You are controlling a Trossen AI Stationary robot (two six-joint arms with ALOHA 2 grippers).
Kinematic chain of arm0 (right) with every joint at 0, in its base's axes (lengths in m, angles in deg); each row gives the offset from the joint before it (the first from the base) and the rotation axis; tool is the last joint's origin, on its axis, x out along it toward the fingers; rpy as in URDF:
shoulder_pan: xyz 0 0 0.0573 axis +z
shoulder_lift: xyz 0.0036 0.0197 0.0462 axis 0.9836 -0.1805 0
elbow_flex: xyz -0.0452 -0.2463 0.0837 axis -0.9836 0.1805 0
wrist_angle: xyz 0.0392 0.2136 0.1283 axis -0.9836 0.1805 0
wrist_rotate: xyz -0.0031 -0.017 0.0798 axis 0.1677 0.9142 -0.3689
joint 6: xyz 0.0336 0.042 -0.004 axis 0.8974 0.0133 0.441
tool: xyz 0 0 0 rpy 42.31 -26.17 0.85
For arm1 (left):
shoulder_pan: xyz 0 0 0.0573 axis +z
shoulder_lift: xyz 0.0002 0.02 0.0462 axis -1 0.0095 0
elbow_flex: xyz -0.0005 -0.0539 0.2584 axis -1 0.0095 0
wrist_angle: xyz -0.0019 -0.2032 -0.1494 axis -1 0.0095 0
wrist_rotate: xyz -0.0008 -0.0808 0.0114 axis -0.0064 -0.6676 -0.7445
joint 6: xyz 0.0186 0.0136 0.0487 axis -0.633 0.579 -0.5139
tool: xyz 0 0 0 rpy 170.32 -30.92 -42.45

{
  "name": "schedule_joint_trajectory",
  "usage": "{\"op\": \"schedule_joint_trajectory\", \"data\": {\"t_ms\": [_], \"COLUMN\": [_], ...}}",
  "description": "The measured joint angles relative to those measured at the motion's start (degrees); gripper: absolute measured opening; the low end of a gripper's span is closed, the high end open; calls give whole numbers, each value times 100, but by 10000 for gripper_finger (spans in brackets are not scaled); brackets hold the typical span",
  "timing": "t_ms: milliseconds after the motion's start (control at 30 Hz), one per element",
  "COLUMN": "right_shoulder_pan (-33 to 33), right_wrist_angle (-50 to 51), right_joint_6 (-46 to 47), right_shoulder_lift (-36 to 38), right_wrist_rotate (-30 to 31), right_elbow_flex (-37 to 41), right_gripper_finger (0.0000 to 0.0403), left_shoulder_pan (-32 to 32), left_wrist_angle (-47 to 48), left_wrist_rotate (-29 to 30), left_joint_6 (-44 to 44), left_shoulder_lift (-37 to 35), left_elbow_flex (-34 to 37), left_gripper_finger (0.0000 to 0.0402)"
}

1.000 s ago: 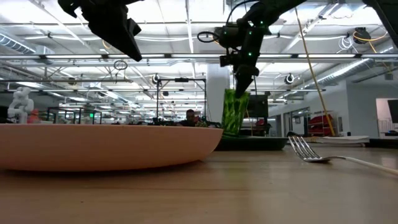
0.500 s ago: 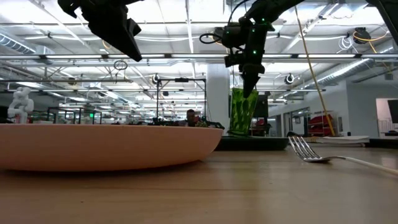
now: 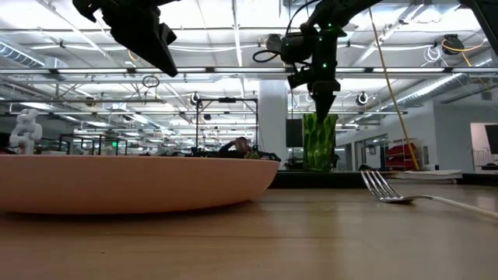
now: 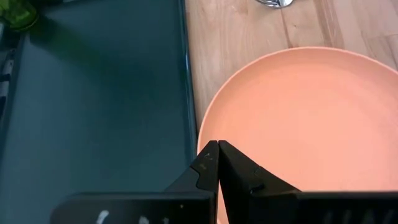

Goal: Pick and place plate/cup/fork/spoon on tray
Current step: Put the green cup on the black serving tray

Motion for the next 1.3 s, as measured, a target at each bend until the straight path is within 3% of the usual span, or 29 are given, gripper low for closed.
{"op": "schedule_joint_trajectory", "data": {"t_ms": [233, 433, 1033, 1300], "right_shoulder_pan": [0, -62, -302, -302], "right_wrist_angle": [-66, -89, -157, -466], "right_joint_6": [-186, -332, -493, -493], "right_shoulder_lift": [179, 191, 191, 191], "right_wrist_rotate": [-68, -653, -639, -629], "right_elbow_flex": [0, 0, 349, 409], "right_gripper_finger": [2, 2, 3, 38], "left_shoulder_pan": [0, 0, 15, 15], "left_wrist_angle": [-37, -330, -599, -595], "left_wrist_rotate": [2, 9, 5, 4], "left_joint_6": [-44, -217, -474, -476], "left_shoulder_lift": [0, 0, 0, 0], "left_elbow_flex": [0, 0, 0, 0], "left_gripper_finger": [10, 10, 10, 10]}}
